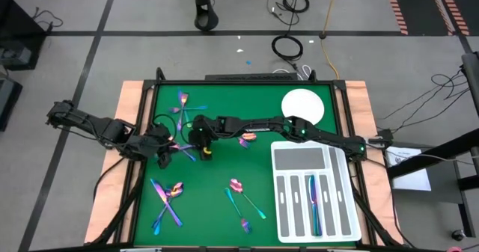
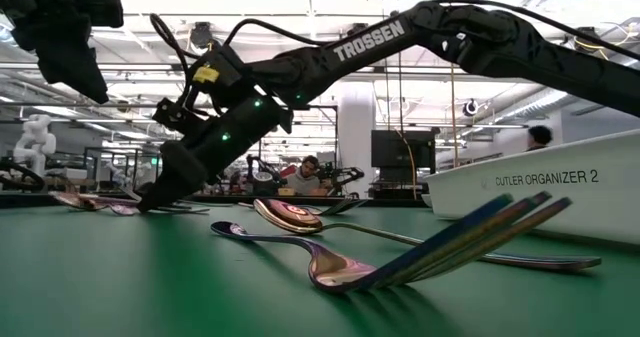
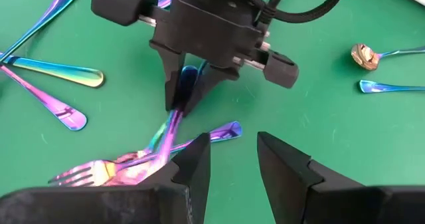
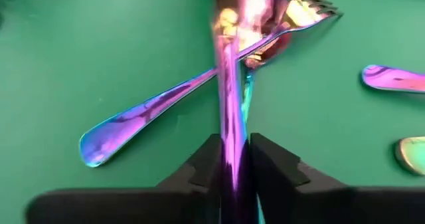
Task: Sort silverware
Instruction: Put the middle left knife into the utensil organizer
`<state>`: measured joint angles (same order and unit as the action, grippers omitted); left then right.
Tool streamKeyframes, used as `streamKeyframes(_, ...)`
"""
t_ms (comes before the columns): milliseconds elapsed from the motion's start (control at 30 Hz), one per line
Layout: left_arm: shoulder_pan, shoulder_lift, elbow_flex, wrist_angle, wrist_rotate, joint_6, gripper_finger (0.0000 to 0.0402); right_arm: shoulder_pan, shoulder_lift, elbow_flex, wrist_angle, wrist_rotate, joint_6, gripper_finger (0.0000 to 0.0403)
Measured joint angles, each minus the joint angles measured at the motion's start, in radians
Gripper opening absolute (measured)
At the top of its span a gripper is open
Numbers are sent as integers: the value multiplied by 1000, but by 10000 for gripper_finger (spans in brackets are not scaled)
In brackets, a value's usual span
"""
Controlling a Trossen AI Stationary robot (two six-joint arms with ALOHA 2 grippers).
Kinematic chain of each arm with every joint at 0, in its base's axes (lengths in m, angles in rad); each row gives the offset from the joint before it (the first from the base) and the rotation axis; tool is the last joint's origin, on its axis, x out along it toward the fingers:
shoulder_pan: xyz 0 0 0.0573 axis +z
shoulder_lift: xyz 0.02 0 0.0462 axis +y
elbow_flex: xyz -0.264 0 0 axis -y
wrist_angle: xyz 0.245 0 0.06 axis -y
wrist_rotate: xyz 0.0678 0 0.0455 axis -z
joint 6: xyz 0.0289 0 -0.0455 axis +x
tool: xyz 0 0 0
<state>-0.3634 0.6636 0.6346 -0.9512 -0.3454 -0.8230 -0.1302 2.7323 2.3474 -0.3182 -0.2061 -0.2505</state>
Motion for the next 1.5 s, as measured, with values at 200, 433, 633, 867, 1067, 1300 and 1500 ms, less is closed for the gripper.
streamKeyframes(200,0,0,0,0,0,1,125,-15,-4,2,12,12,50,4)
streamKeyframes(433,0,0,0,-1,0,1,125,-26,-20,-1,-7,2,82,2)
streamKeyframes(633,0,0,0,-1,0,3,125,-26,-63,-2,-50,1,77,1)
streamKeyframes(867,0,0,0,4,-13,22,125,-18,-119,-2,-239,-2,16,0)
streamKeyframes(1067,0,0,0,18,-54,57,125,-14,-143,-1,-399,-3,-5,0)
streamKeyframes(1300,0,-3,0,61,-84,108,125,2,-207,-1,-493,59,-5,0)
streamKeyframes(1500,-2,-20,0,66,-90,127,125,21,-277,-1,-584,109,-1,0)
